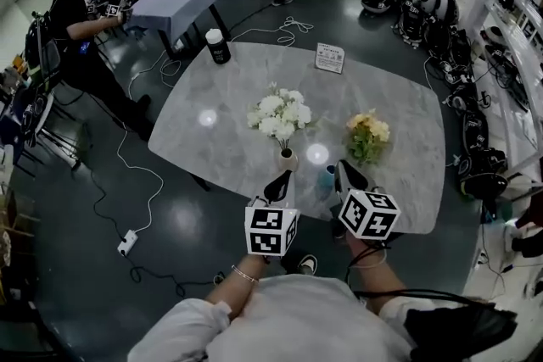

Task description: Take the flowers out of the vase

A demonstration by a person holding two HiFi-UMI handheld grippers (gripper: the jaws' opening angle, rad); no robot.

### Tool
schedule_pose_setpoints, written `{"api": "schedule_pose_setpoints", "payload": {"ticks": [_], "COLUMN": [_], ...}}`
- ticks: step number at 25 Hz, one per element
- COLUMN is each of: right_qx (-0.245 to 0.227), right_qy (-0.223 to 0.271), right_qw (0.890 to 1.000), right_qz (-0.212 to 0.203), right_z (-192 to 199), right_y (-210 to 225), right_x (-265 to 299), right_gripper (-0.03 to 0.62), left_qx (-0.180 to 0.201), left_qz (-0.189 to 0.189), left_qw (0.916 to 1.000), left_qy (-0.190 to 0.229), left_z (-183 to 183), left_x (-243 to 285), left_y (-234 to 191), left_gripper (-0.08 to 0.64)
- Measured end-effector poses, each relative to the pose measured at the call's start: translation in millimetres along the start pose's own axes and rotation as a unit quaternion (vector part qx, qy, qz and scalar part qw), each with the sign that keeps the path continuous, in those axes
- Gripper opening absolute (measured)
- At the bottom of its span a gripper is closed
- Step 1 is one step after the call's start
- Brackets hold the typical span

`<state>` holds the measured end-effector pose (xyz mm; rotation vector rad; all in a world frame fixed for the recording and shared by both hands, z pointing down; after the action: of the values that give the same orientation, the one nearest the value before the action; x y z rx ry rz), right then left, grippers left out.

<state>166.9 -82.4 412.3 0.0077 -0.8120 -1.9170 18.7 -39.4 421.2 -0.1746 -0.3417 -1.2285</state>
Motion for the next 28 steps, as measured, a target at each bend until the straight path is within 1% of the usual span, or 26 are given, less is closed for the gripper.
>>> {"api": "schedule_pose_setpoints", "payload": {"ticks": [2, 4, 7, 9, 13, 16, 20, 22, 24, 28], "right_qx": [-0.016, -0.016, -0.017, -0.022, -0.016, -0.004, -0.006, 0.003, 0.009, 0.021], "right_qy": [-0.006, -0.008, -0.015, -0.018, -0.011, 0.000, 0.014, 0.020, 0.022, 0.019], "right_qw": [1.000, 1.000, 0.999, 0.999, 1.000, 1.000, 0.999, 0.998, 0.997, 0.996], "right_qz": [-0.011, -0.024, -0.038, -0.037, -0.011, 0.008, 0.046, 0.061, 0.067, 0.083], "right_z": [-0.7, -1.2, 4.1, 7.7, 10.4, 10.0, 12.1, 16.2, 18.7, 26.6], "right_y": [-9.4, -19.2, -32.3, -36.6, -41.6, -56.0, -65.1, -67.2, -70.2, -66.0], "right_x": [5.0, 10.3, 17.2, 24.0, 44.4, 58.4, 72.9, 75.6, 79.8, 80.4], "right_gripper": [0.011, 0.011, 0.011, 0.011, 0.011, 0.011, 0.011, 0.011, 0.011, 0.011], "left_qx": [-0.001, -0.003, -0.008, -0.008, 0.002, 0.004, 0.013, 0.017, 0.018, 0.015], "left_qz": [-0.015, -0.022, -0.024, -0.020, 0.008, 0.029, 0.061, 0.075, 0.083, 0.101], "left_qw": [0.9999, 0.9997, 0.9997, 0.9998, 1.0000, 0.9996, 0.9981, 0.9970, 0.9963, 0.9947], "left_qy": [-0.002, -0.003, -0.005, -0.003, 0.003, 0.004, 0.002, -0.004, -0.004, -0.010], "left_z": [1.7, 3.3, 6.7, 7.5, 8.7, 5.3, 3.2, 6.6, 7.1, 14.4], "left_x": [-5.5, -8.1, -5.8, -1.1, 10.1, 17.3, 30.2, 33.9, 37.7, 45.2], "left_y": [-4.6, -9.7, -18.3, -24.7, -43.1, -68.7, -96.3, -104.9, -112.0, -109.8], "left_gripper": [0.009, 0.009, 0.009, 0.009, 0.009, 0.009, 0.009, 0.009, 0.009, 0.009]}}
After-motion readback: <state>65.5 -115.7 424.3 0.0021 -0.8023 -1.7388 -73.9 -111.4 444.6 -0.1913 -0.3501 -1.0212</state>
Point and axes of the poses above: the fingertips, and each gripper's own axes: x forward along the fingers, y to its right, z out of its underside, the point moved 4 cm from there along -x, backward along the fingers, and after that the axes turned 12 degrees about x, right-handed, at the moved point
